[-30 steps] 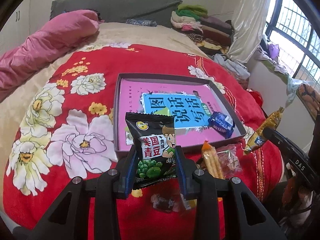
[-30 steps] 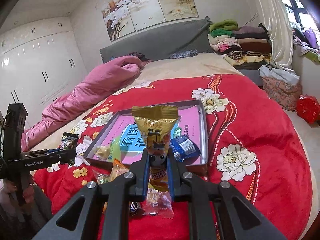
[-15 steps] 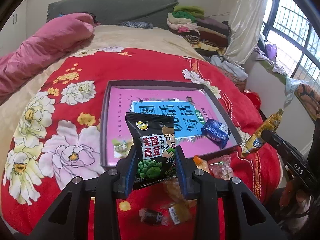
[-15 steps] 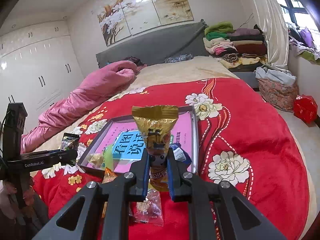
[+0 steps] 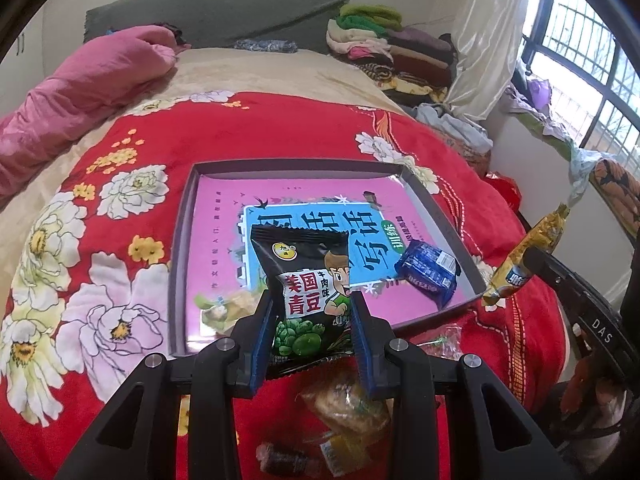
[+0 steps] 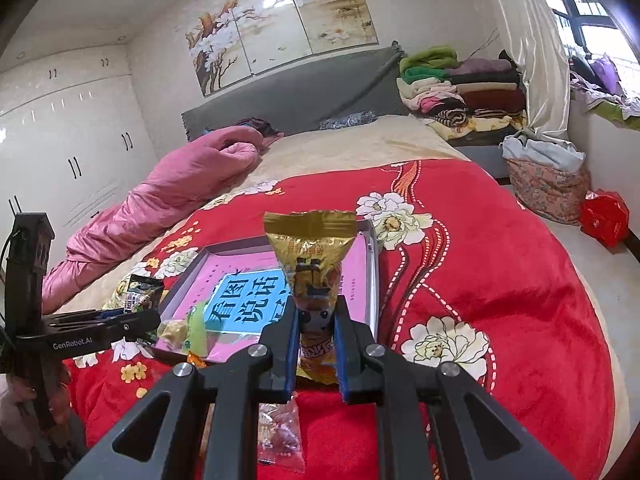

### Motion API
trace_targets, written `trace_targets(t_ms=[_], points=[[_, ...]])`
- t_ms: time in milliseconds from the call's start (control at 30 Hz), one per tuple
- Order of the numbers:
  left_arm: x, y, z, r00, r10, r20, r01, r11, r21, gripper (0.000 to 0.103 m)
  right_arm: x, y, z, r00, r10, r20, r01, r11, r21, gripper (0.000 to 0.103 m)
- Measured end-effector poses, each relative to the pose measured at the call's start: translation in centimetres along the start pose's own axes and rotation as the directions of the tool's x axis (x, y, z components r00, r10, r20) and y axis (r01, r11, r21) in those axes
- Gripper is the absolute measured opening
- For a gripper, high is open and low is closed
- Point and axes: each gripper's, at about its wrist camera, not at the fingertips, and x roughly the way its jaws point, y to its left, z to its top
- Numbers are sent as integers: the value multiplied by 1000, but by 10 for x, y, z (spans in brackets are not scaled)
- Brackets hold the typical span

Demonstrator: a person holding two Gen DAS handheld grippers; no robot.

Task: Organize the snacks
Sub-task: 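Carry both held bags up over the pink box tray with both tools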

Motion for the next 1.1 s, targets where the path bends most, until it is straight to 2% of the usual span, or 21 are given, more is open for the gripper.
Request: trace_targets(t_ms=[567,1100], points=[[36,-8,5,998,-10,-54,10,1000,7,37,23,-16,6,1000,-25,-1,25,1000,13,16],[59,-10,6,996,-8,-84,8,1000,3,37,41,-16,8,999,9,-34,-9,1000,0,16]])
